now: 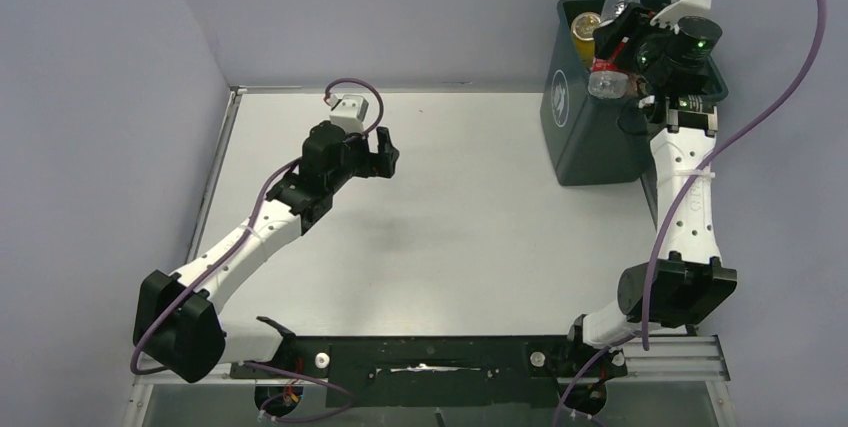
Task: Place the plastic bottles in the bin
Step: Pick up the plastic bottle at the center of the board, then place the plastic bottle in the trash bin.
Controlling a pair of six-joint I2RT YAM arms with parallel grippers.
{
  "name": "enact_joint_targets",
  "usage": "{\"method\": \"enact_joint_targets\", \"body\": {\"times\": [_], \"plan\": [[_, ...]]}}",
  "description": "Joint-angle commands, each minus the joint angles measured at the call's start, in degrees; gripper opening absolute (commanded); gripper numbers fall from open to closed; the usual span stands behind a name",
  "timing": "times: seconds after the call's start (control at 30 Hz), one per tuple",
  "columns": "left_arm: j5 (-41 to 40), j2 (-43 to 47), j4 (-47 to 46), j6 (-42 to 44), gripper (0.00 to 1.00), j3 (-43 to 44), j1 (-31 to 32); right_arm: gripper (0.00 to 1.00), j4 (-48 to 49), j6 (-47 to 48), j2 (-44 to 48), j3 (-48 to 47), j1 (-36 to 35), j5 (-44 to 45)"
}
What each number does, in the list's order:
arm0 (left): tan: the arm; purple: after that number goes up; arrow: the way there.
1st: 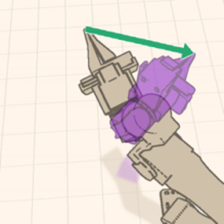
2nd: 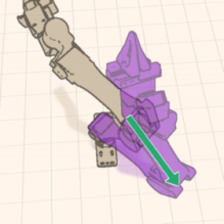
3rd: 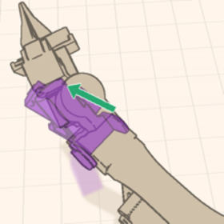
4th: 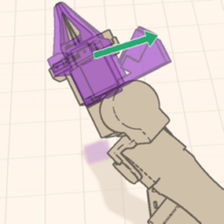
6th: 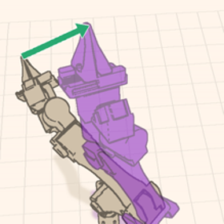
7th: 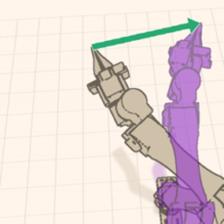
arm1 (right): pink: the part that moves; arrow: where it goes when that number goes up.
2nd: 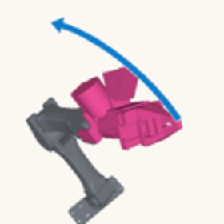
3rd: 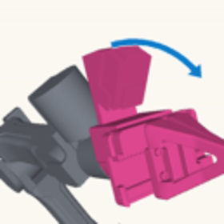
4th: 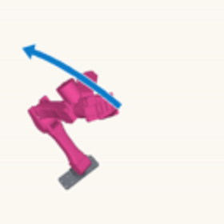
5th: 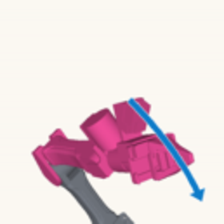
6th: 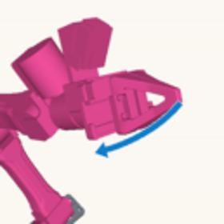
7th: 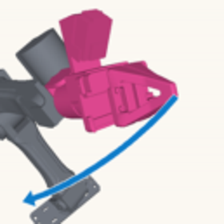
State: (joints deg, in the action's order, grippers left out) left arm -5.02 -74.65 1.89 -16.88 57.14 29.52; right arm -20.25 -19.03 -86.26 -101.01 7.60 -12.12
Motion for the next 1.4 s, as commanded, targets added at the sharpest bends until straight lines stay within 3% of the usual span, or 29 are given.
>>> {"method": "enact_joint_targets", "body": {"times": [0.0, 0.23, 0.3, 0.43, 0.57, 1.03, 1.27, 1.37], "plan": [[1.0, 2.4, -2.8, 0.8, 0.89, -0.2, -0.7, 0.62, 4.2, -2.6, -2.2, -5.1, 3.7, -4.2], [1.0, 3.5, -2.9, 0.7, 0.89, -1.5, -1.6, 0.63, 4.5, -3.3, -8.1, -8.8, 6.4, -5.7], [1.0, 3.7, -2.9, 0.6, 0.89, -1.8, -1.9, 0.70, 3.3, -2.6, -9.9, -10.3, 6.9, -5.5], [1.3, 4.0, -2.9, 0.5, 0.89, -2.3, -2.7, 0.97, 1.3, -0.8, -11.7, -11.5, 7.6, -3.3], [1.9, 4.3, -2.9, 0.5, 0.89, -2.8, -3.7, 0.98, 0.3, 0.6, -10.1, -9.6, 7.7, -1.8], [0.7, 8.3, -1.4, 2.6, 0.89, -3.3, -6.5, 0.98, 5.8, 4.0, 21.2, 22.2, 6.4, 4.5], [0.3, 11.1, -4.9, 3.1, 0.89, -7.1, -7.9, 0.98, 5.7, 4.0, 32.2, 37.2, 6.2, 9.7], [-0.3, 11.7, -8.5, 3.0, 0.89, -10.9, -9.0, 0.98, 10.2, 5.3, 36.3, 48.5, 5.7, 11.5]]}}
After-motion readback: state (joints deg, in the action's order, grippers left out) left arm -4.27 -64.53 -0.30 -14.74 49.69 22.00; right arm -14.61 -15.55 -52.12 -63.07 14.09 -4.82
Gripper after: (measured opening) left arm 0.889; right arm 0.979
